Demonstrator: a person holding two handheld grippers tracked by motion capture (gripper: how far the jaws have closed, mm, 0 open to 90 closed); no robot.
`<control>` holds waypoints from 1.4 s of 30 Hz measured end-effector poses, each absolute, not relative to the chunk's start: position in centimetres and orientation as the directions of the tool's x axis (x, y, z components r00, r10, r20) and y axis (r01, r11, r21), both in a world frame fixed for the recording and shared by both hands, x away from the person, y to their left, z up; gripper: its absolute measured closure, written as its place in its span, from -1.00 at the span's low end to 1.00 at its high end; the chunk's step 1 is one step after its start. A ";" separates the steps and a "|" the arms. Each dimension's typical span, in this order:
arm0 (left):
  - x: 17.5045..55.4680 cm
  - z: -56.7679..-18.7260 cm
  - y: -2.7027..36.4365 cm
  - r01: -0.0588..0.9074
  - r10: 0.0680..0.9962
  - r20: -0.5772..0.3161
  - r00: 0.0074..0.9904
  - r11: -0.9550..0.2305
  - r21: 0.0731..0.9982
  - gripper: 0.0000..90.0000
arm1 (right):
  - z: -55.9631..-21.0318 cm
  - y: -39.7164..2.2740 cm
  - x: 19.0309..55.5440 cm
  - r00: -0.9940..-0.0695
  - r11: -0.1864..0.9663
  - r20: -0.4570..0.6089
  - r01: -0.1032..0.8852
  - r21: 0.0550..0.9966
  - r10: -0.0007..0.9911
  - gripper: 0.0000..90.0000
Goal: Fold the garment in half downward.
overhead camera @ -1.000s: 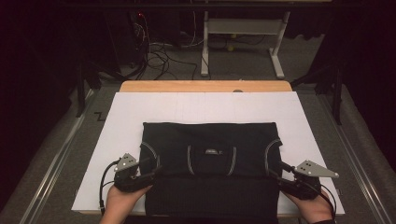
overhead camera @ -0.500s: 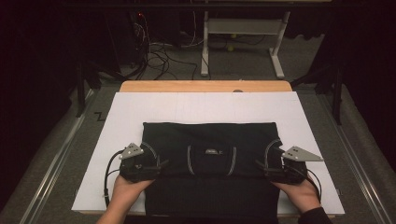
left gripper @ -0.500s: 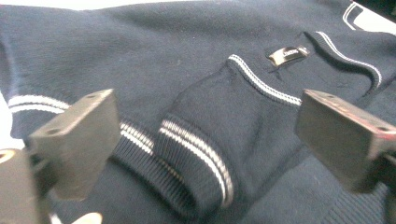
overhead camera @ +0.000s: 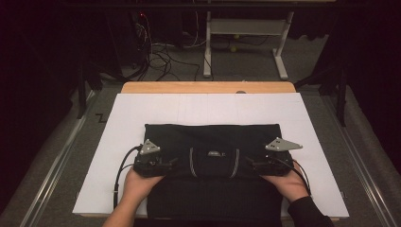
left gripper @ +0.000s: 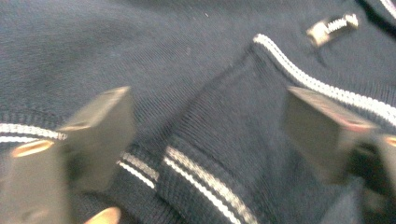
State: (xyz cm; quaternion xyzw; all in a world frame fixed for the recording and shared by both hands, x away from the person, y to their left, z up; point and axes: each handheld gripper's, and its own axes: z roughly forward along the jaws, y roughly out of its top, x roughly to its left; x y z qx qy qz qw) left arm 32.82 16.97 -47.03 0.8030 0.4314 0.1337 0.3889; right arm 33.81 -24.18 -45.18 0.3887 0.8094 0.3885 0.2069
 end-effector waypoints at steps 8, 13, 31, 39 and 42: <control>32.5 -47.2 16.4 0.599 0.784 -0.105 0.612 -0.373 0.709 0.05 | -45.5 -24.7 33.3 -0.612 0.408 -0.016 0.507 0.759 0.791 0.17; 32.4 -47.3 16.2 0.592 0.777 -0.099 0.621 -0.382 0.710 0.34 | -45.8 -24.7 33.3 -0.614 0.427 -0.022 0.522 0.739 0.789 0.45; 31.4 -46.2 16.5 0.569 0.777 -0.111 0.619 -0.347 0.746 0.49 | -44.8 -24.6 32.0 -0.638 0.454 -0.091 0.433 0.779 0.764 0.96; 30.4 -45.6 17.0 0.541 0.769 -0.108 0.630 -0.335 0.772 0.48 | -44.4 -25.0 31.2 -0.643 0.440 -0.096 0.400 0.804 0.760 0.96; 29.9 -45.4 17.3 0.536 0.765 -0.112 0.634 -0.330 0.777 0.47 | -44.2 -25.1 30.6 -0.650 0.431 -0.093 0.384 0.817 0.754 0.96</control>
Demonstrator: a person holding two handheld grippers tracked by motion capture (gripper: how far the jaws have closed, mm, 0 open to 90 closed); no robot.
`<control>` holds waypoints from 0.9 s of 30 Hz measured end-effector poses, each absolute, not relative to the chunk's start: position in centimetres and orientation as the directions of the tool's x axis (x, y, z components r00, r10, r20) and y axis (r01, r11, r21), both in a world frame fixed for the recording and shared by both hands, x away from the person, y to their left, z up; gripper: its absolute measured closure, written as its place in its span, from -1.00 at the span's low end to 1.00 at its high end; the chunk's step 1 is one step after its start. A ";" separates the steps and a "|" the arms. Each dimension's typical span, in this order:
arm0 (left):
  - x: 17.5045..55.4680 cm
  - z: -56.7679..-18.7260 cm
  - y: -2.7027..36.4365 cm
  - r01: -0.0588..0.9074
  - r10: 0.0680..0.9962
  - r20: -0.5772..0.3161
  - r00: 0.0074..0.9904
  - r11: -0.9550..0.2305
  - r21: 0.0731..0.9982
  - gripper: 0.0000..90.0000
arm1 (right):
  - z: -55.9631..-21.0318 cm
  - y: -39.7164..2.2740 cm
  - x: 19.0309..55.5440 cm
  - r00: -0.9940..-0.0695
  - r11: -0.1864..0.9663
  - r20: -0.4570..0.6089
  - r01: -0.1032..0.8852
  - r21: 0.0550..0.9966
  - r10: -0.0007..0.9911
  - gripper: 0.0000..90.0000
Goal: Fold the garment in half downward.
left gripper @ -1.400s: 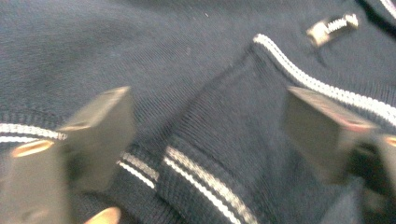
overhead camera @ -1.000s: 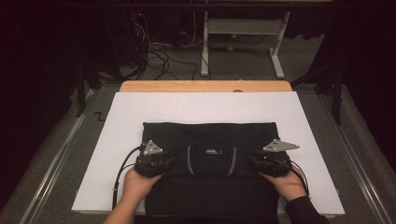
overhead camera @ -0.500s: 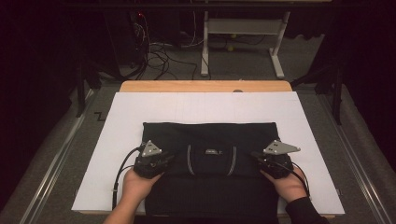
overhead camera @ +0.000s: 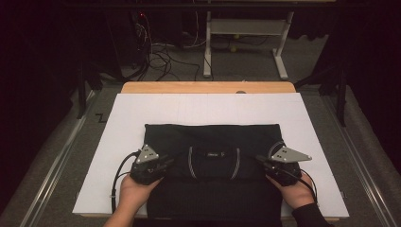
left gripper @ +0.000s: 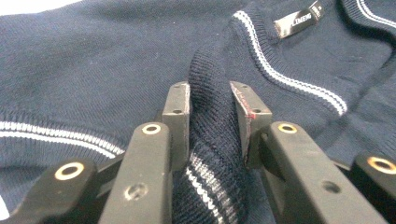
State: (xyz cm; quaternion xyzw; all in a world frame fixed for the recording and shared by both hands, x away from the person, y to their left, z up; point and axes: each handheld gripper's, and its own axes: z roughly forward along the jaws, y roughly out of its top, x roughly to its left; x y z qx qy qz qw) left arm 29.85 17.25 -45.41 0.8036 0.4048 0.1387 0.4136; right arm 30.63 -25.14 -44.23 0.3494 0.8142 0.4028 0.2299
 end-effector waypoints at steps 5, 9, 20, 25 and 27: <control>29.1 -45.1 17.4 0.525 0.756 -0.105 0.646 -0.341 0.780 0.47 | -43.9 -25.7 29.8 -0.662 0.402 -0.071 0.362 0.841 0.746 0.96; 28.5 -45.0 17.4 0.519 0.755 -0.094 0.649 -0.348 0.781 0.46 | -43.9 -25.9 29.4 -0.670 0.404 -0.071 0.356 0.843 0.739 0.96; 27.1 -44.8 17.6 0.507 0.747 -0.084 0.659 -0.359 0.783 0.45 | -43.7 -25.9 28.1 -0.682 0.409 -0.082 0.333 0.850 0.726 0.96; 26.4 -44.8 17.6 0.505 0.745 -0.081 0.663 -0.364 0.783 0.45 | -43.8 -26.1 27.4 -0.686 0.402 -0.073 0.333 0.853 0.724 0.96; 26.1 -44.8 17.7 0.504 0.744 -0.080 0.663 -0.364 0.783 0.45 | -43.8 -26.1 27.1 -0.686 0.399 -0.070 0.334 0.854 0.724 0.95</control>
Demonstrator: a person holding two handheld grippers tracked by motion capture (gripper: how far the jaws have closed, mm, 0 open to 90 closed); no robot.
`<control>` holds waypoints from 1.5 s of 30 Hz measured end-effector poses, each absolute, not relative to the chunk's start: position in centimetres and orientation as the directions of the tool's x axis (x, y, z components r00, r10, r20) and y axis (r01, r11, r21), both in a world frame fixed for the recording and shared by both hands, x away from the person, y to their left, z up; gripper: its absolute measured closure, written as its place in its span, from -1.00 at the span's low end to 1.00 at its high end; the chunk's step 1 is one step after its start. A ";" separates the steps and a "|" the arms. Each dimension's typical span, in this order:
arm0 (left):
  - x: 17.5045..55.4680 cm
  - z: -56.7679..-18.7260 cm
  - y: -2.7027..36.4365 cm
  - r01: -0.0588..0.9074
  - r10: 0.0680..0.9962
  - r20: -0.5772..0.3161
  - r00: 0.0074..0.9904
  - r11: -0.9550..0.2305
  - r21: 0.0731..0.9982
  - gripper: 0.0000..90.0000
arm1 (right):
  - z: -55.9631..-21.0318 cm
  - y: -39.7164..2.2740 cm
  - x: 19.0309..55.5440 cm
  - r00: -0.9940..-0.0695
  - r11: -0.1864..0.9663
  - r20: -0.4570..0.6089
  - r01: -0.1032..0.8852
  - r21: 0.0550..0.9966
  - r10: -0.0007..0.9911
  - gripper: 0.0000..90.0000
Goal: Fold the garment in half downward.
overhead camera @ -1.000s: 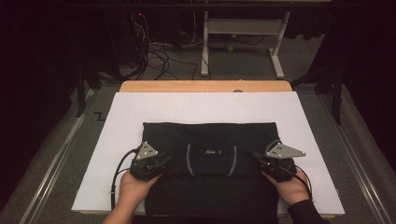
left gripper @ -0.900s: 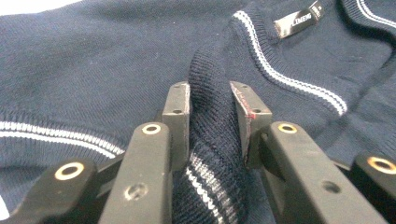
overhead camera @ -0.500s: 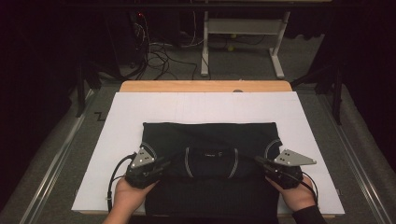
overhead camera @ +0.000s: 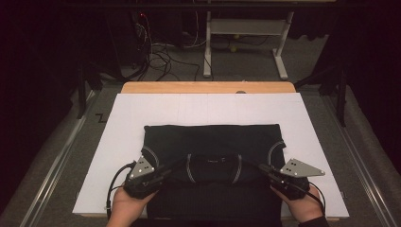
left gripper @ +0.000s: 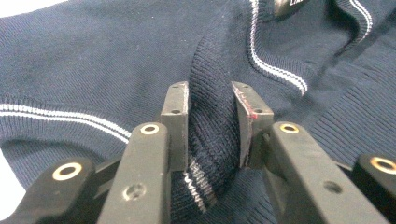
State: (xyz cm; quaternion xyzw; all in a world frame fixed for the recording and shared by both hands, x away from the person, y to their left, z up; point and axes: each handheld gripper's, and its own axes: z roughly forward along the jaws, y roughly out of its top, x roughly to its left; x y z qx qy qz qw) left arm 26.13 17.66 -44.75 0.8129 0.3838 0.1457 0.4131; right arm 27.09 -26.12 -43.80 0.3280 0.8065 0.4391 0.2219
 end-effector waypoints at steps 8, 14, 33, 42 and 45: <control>25.0 -45.0 17.6 0.505 0.741 -0.074 0.668 -0.378 0.776 0.42 | -43.9 -26.4 26.0 -0.692 0.394 -0.062 0.333 0.857 0.720 0.95; 24.0 -44.9 17.6 0.496 0.738 -0.063 0.672 -0.385 0.779 0.43 | -43.9 -26.6 25.4 -0.693 0.394 -0.062 0.332 0.857 0.719 0.95; 21.2 -45.5 18.0 0.502 0.731 -0.059 0.680 -0.405 0.764 0.39 | -44.5 -27.2 22.5 -0.725 0.427 -0.057 0.339 0.838 0.687 0.95; 19.7 -45.1 19.7 0.511 0.745 -0.083 0.662 -0.369 0.776 0.18 | -44.5 -28.0 21.3 -0.719 0.399 -0.033 0.346 0.849 0.694 0.68; 19.6 -45.1 20.8 0.520 0.753 -0.116 0.647 -0.326 0.789 0.18 | -44.6 -28.4 21.4 -0.704 0.372 -0.012 0.360 0.856 0.710 0.63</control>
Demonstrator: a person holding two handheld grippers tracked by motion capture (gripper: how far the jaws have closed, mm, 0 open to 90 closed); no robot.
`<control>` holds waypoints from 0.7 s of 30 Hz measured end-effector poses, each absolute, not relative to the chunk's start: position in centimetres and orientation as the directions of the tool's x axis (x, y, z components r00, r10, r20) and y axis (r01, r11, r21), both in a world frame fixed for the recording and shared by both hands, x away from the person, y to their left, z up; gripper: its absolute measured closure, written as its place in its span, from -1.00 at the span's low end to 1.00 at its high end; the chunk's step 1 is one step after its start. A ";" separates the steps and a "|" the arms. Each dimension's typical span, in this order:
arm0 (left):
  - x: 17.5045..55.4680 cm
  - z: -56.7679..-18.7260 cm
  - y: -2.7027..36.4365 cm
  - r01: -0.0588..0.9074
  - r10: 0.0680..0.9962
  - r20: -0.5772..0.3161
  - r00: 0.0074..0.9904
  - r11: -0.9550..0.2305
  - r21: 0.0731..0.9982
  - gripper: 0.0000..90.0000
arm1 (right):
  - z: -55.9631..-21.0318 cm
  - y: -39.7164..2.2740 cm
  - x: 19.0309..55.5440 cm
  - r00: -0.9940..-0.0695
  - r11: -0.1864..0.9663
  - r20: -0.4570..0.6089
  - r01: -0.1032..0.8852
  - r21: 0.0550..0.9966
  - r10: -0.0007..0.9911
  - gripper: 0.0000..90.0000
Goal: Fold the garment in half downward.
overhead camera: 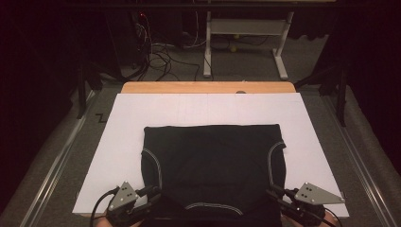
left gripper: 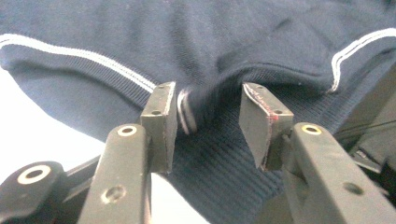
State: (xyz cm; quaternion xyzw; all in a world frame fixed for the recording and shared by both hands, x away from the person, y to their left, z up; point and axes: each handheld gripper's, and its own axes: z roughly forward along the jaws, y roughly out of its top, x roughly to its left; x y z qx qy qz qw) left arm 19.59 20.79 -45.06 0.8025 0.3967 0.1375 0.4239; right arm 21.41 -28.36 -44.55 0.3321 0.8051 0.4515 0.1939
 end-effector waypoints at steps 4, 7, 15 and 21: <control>19.8 -45.0 21.5 0.524 0.769 -0.130 0.626 -0.292 0.800 0.10 | -44.7 -28.4 21.8 -0.691 0.352 -0.001 0.367 0.861 0.723 0.50; 20.4 -45.3 21.6 0.526 0.776 -0.123 0.619 -0.294 0.798 0.01 | -44.9 -28.4 22.3 -0.677 0.340 0.004 0.374 0.863 0.736 0.36; 23.0 -45.7 22.0 0.520 0.792 -0.136 0.595 -0.251 0.816 -0.23 | -45.6 -28.5 24.1 -0.619 0.293 0.007 0.381 0.877 0.785 -0.02; 24.0 -45.8 22.3 0.514 0.804 -0.131 0.581 -0.237 0.824 -0.37 | -45.7 -28.5 25.8 -0.586 0.264 0.023 0.399 0.878 0.810 -0.21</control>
